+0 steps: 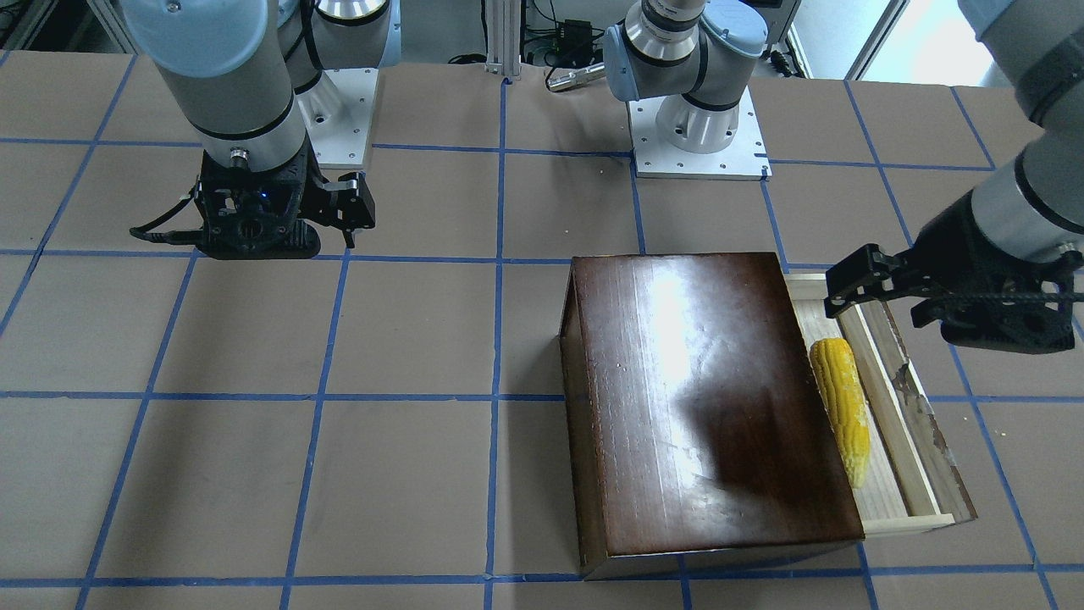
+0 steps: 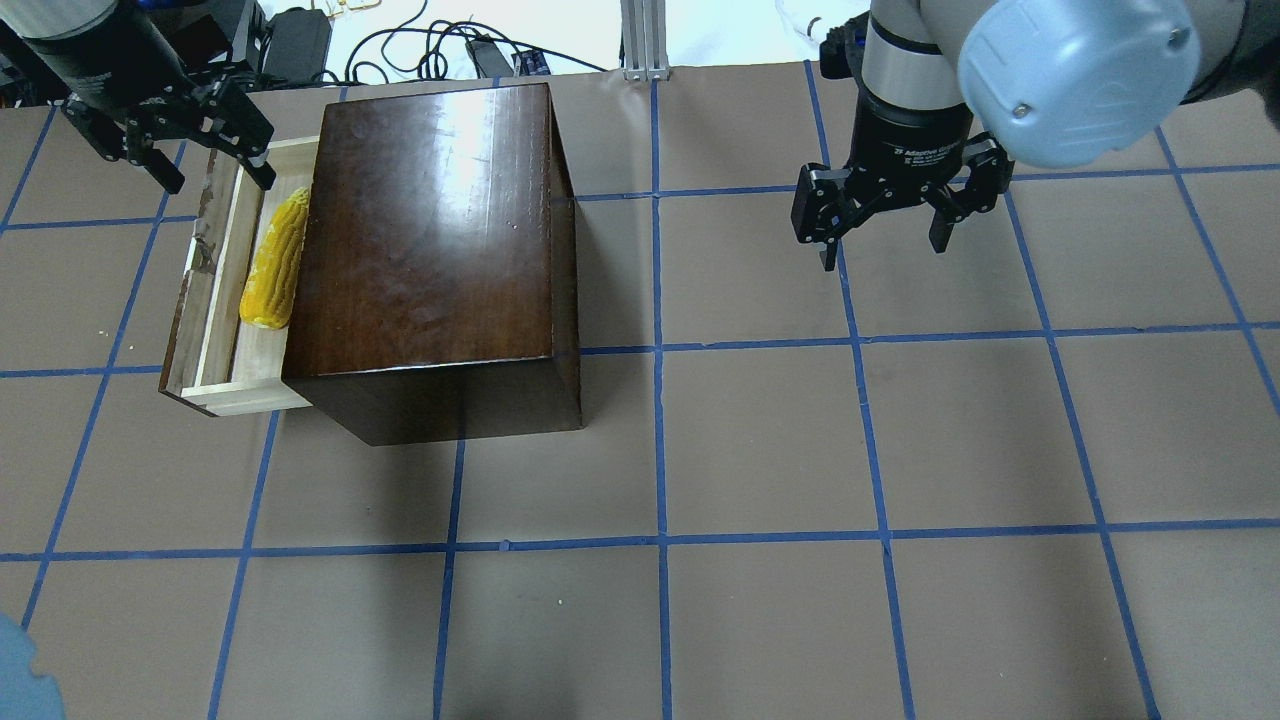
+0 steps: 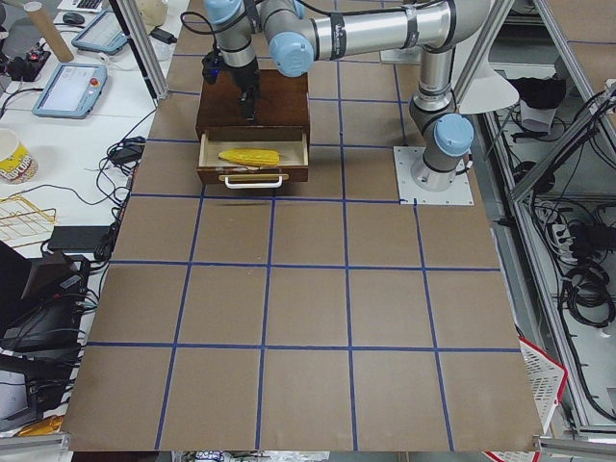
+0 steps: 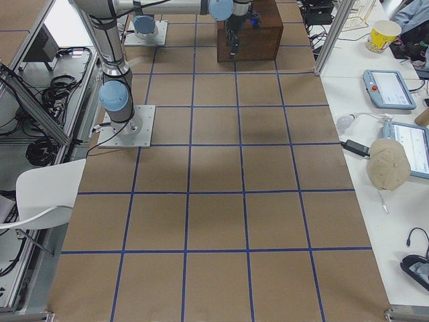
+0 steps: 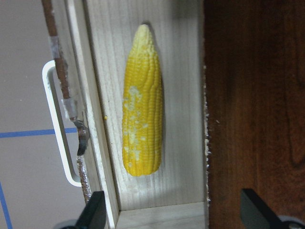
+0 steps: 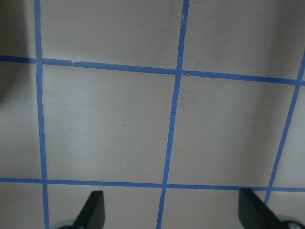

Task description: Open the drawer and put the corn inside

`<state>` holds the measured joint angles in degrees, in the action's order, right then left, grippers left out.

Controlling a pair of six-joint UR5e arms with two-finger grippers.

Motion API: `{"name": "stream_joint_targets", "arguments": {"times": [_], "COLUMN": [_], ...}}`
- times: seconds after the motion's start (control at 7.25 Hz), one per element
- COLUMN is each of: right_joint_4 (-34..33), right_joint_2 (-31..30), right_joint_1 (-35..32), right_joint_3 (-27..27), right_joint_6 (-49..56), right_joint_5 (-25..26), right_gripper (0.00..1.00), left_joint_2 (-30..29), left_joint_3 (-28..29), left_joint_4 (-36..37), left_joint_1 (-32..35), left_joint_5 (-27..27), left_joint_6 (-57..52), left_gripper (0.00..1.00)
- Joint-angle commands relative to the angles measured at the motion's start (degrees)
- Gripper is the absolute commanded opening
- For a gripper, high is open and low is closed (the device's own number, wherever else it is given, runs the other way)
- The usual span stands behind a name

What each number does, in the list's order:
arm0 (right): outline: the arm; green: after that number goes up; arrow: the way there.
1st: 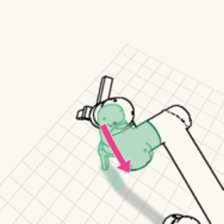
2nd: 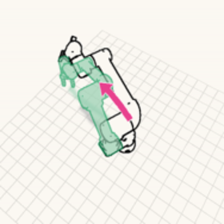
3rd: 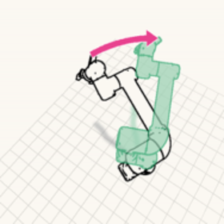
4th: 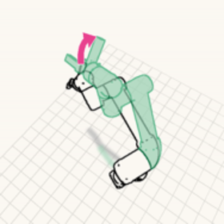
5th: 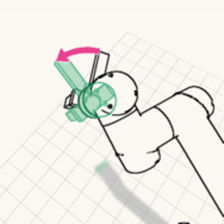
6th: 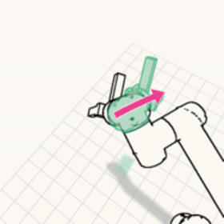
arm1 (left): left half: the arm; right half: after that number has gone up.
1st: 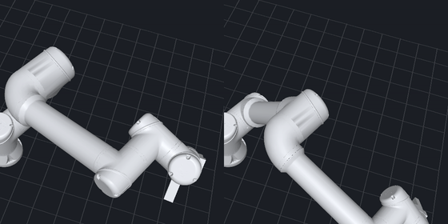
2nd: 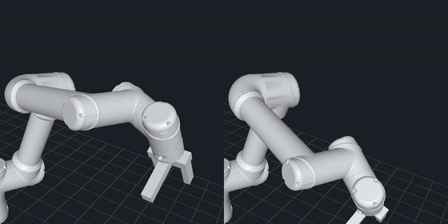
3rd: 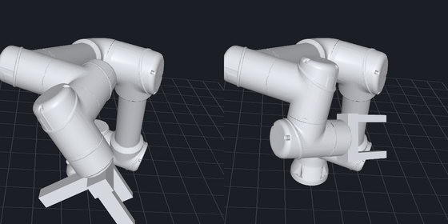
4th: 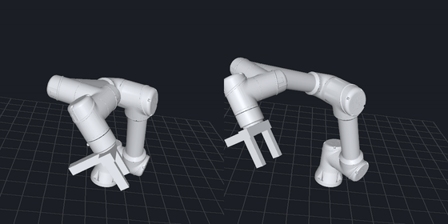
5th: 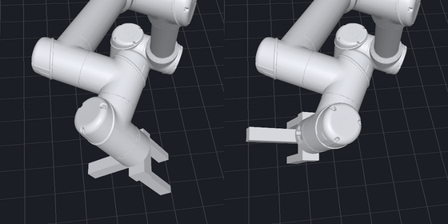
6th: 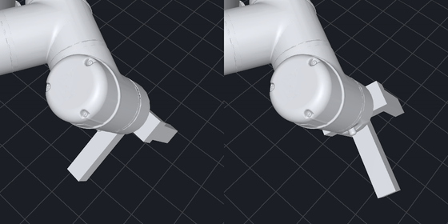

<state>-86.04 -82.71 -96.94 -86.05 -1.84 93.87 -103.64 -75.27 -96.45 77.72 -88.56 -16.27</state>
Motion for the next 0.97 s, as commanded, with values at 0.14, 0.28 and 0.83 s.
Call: {"name": "stream_joint_targets", "arguments": {"times": [0.14,0.28,0.83], "right_joint_4": [0.0,0.0,0.0], "right_joint_2": [0.0,0.0,0.0], "right_joint_1": [0.0,0.0,0.0], "right_joint_3": [0.0,0.0,0.0], "right_joint_6": [0.0,0.0,0.0], "right_joint_5": [0.0,0.0,0.0], "right_gripper": [1.0,1.0,1.0], "left_joint_2": [1.51,2.3,8.0], "left_joint_3": [-0.92,-2.23,-10.93], "left_joint_4": [0.38,0.38,1.61], "left_joint_1": [7.87,8.84,11.75], "left_joint_5": [0.23,0.32,-0.38], "left_joint_6": [8.71,8.89,13.72], "left_gripper": [1.0,1.0,1.0]}}
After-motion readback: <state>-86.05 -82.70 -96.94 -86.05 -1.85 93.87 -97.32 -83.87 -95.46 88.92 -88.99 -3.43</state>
